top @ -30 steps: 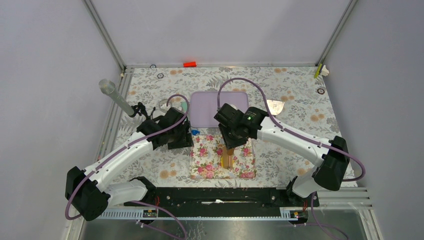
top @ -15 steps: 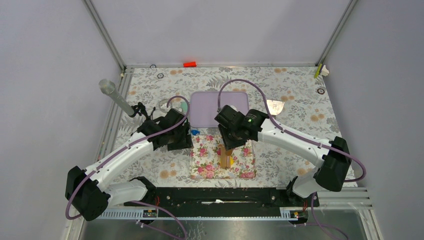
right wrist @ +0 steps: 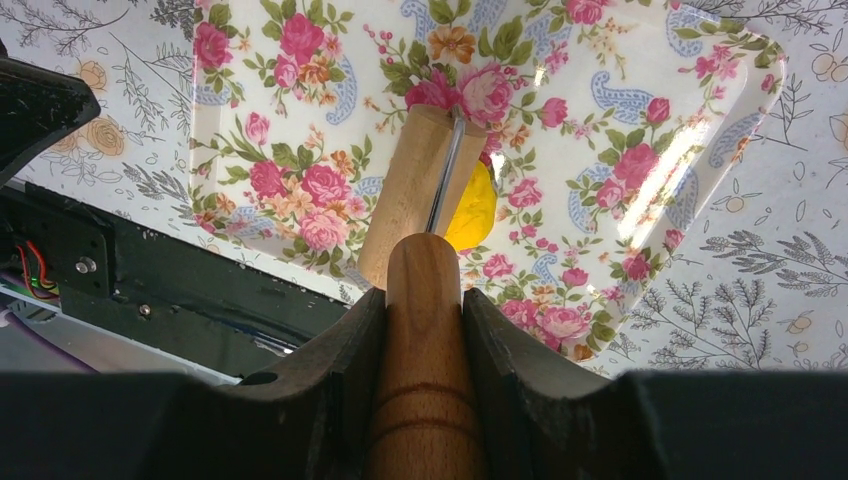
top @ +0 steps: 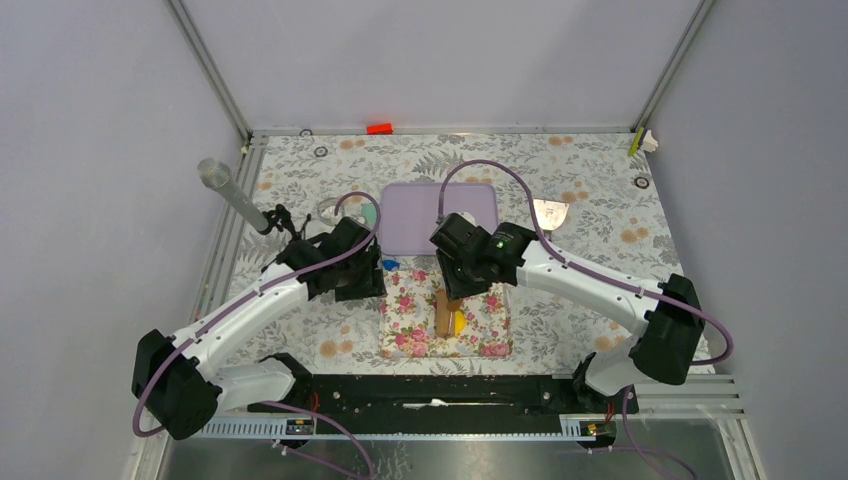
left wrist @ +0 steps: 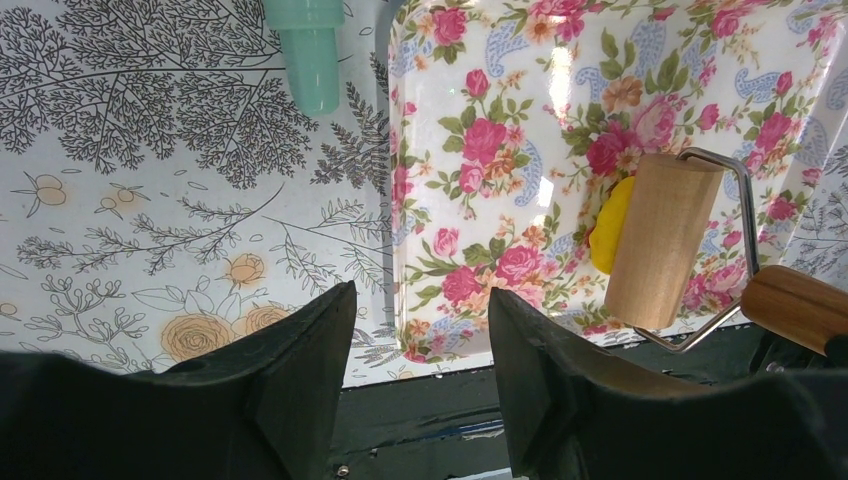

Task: Roll out the dumpling wrappers from the dough
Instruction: Flatten out the dough on the work surface.

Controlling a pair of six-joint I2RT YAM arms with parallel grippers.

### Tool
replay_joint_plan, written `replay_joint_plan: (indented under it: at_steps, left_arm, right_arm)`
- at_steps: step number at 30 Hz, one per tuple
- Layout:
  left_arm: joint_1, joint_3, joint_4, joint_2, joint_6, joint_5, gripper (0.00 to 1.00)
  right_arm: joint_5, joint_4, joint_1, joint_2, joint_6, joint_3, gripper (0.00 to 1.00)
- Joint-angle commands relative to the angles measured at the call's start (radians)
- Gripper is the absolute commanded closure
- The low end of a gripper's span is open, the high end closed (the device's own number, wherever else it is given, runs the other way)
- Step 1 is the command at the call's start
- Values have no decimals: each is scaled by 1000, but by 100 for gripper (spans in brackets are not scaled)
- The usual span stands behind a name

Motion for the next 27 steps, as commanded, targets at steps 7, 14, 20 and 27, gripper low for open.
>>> replay_joint_plan:
  at_steps: [7, 14, 20, 27]
  left_arm:
    - [5, -2, 29, 16, 20, -12, 44]
    - [5, -10, 48, 31, 16, -3, 44]
    - [5, -17, 60, 41, 18, 6, 44]
    - [5, -33, 78, 58, 15, 7, 44]
  right_arm:
    - [115, -212, 6, 4, 10, -151, 100]
    - [129, -232, 0, -33, 35, -168, 100]
    - [150, -262, -15, -63, 40, -166, 100]
    - [148, -287, -20, -69, 28, -151, 100]
